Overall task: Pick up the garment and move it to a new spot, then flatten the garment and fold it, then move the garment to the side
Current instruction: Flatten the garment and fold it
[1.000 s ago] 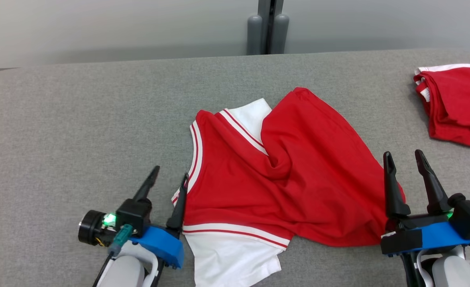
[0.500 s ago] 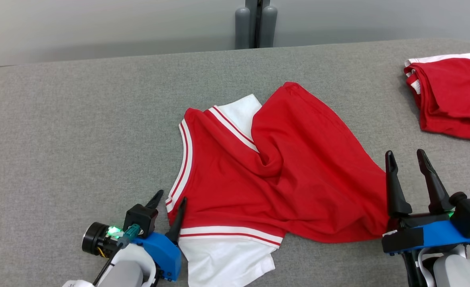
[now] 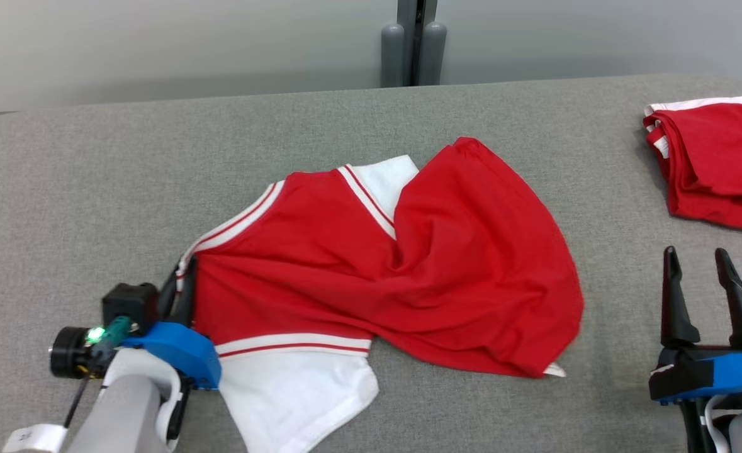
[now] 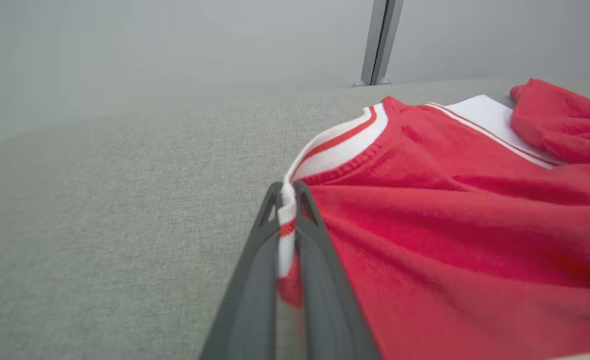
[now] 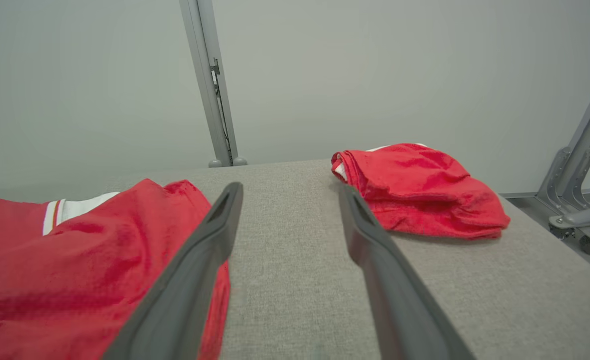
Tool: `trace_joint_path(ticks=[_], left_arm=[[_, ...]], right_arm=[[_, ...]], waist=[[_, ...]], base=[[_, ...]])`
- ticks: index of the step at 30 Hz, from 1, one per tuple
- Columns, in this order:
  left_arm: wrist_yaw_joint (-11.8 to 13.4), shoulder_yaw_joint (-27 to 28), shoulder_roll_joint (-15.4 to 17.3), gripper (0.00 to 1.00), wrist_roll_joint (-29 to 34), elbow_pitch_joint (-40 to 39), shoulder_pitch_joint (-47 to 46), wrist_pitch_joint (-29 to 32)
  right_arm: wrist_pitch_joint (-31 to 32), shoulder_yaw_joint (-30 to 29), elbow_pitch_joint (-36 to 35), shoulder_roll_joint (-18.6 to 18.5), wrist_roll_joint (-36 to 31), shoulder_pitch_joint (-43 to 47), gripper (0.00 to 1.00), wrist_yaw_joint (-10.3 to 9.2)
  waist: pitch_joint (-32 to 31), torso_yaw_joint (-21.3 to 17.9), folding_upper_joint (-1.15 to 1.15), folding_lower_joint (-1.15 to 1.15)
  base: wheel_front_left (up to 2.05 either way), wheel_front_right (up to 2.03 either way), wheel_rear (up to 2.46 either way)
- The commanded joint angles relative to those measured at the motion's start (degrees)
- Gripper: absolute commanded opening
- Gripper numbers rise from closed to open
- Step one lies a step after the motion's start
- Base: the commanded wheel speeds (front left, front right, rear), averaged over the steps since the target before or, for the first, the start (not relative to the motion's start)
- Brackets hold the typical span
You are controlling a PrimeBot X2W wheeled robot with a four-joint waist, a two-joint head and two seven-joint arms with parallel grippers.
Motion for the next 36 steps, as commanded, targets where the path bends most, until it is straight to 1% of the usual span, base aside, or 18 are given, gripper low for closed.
trace_joint_path(ticks=[1, 5, 6, 7, 10, 17, 25, 31, 36], left_arm=[[0.59, 1.16, 0.76, 0.00, -0.47, -0.85, 1.09, -0.21], [0.61, 2.79, 1.29, 0.00, -0.05, -1.92, 2.39, -0.24], [0.72, 3.11, 1.25, 0.24, 0.20, -2.57, 2.68, -0.23], [0.77, 3.46, 1.09, 1.00, 0.34, -3.29, 3.27, -0.24], [0.93, 4.44, 0.51, 1.00, 0.74, -5.47, 4.16, -0.23], [1.44, 9.97, -2.41, 1.00, 2.67, -16.88, 8.56, -0.24], [0.93, 16.49, -6.18, 1.00, 6.48, -28.60, 13.99, -0.23], [0.07, 19.06, -7.88, 1.00, 8.67, -32.23, 16.40, -0.24], [-0.74, 20.16, -8.54, 1.00, 9.71, -33.01, 15.82, -0.24]], right_arm=[[-0.27, -0.60, 0.43, -0.36, -0.42, 0.58, 1.00, 0.01], [-0.28, -0.99, 1.20, -0.33, -0.50, 1.02, 1.00, 0.01], [-0.28, -0.87, 1.32, -0.26, -0.51, 0.95, 1.00, 0.01], [-0.28, -0.73, 1.34, -0.11, -0.56, 0.94, 1.00, 0.01], [-0.28, -0.38, 1.45, 0.22, -0.46, 0.98, 1.00, 0.01], [-0.28, 0.73, 2.36, 0.56, 0.03, 1.62, 1.00, 0.01], [-0.07, 2.22, 6.19, 0.29, 0.52, 2.40, 1.00, 0.01], [0.76, 2.49, 8.26, 0.48, -0.13, 2.03, 1.00, 0.01], [2.53, 4.32, 10.51, -0.61, -0.43, -0.42, 1.00, 0.01]], waist=[[-0.18, 0.01, 0.00, 0.00], [-0.65, -0.03, 0.00, 0.00], [-0.73, -0.04, 0.00, 0.00], [-0.84, -0.03, 0.00, 0.00], [-1.01, 0.04, 0.00, 0.00], [-2.17, 0.83, 0.00, 0.00], [-2.78, 2.19, 0.00, 0.00], [-2.45, 3.16, 0.00, 0.00], [-1.84, 3.82, 0.00, 0.00]], base=[[0.00, 0.00, 0.00], [0.00, 0.00, 0.00], [0.00, 0.00, 0.00], [0.00, 0.00, 0.00], [0.00, 0.00, 0.00], [0.00, 0.00, 0.00], [0.00, 0.00, 0.00], [0.00, 0.00, 0.00], [0.00, 0.00, 0.00]])
